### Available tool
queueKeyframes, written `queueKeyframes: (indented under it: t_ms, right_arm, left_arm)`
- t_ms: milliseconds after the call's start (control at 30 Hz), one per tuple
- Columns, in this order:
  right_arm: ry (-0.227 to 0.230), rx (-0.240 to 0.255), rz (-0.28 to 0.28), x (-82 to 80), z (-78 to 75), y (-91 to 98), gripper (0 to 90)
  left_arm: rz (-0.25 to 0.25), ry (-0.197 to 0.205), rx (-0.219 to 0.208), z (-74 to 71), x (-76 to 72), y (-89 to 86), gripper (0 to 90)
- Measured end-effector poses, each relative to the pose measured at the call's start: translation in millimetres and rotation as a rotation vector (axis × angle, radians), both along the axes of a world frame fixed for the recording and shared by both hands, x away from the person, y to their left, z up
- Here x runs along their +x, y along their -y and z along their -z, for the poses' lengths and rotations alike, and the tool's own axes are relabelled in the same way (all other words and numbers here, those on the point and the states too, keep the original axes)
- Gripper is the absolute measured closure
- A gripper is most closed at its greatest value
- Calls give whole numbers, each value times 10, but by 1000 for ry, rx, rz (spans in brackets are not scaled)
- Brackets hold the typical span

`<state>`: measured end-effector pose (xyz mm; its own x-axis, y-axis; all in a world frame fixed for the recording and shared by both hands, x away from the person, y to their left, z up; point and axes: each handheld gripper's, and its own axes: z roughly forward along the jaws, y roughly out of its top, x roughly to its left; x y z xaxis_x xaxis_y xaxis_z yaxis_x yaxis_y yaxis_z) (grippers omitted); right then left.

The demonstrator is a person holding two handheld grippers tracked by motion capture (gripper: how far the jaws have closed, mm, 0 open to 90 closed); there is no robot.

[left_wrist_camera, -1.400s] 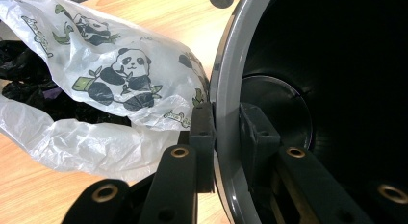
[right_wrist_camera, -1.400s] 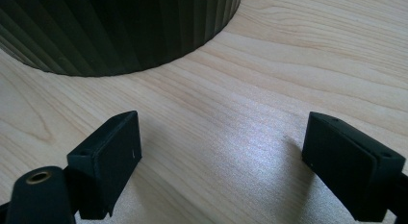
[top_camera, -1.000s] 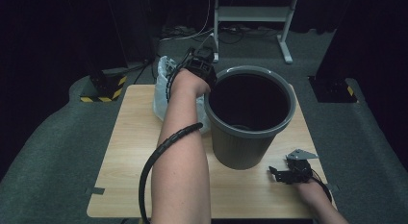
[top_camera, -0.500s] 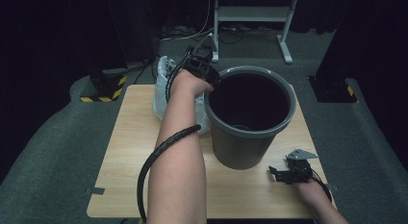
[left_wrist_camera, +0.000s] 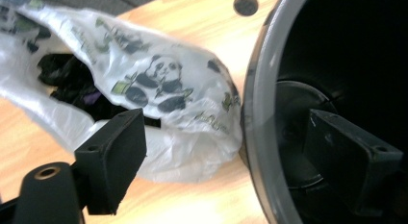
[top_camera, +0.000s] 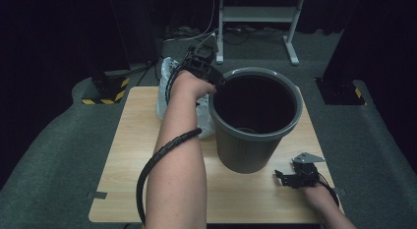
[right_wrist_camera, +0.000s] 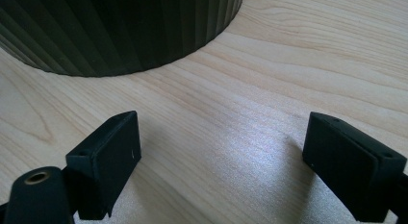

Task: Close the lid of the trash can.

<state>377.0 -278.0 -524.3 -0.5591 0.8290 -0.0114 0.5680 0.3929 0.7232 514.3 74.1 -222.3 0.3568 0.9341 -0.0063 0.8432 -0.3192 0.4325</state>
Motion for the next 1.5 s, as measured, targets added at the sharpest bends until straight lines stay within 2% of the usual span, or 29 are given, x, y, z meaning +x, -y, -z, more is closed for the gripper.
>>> queueKeyframes:
  t_ms: [67, 233, 567, 733, 933, 1233, 1333, 1433, 1500]
  right_arm:
    - [0, 0, 0, 0, 0, 0, 128]
    - [-1, 2, 1, -1, 0, -2, 127]
    - [-2, 2, -2, 2, 1, -3, 126]
    - [-1, 1, -2, 3, 1, -3, 125]
    - [-1, 2, -3, 3, 1, -4, 125]
    - [-2, 3, 0, -1, 1, -5, 126]
    - [1, 1, -2, 0, 2, -3, 126]
    - [1, 1, -2, 0, 2, -4, 126]
    - [1, 0, -3, 1, 2, -3, 125]
  left_arm:
    - [-16, -7, -19, -16, -2, -37, 152]
    - [-36, -34, -24, -31, -21, -122, 149]
    - [-22, -38, -37, -34, -113, -272, 151]
    - [-34, -28, -63, -56, -161, -426, 152]
    - [-58, -33, -52, -31, -220, -643, 158]
    - [-97, -44, -44, 169, -299, -958, 162]
    - [-99, -45, -37, 269, -326, -1045, 166]
    - [-104, -49, -4, 404, -353, -1126, 173]
    - [-114, -62, -7, 486, -367, -1190, 173]
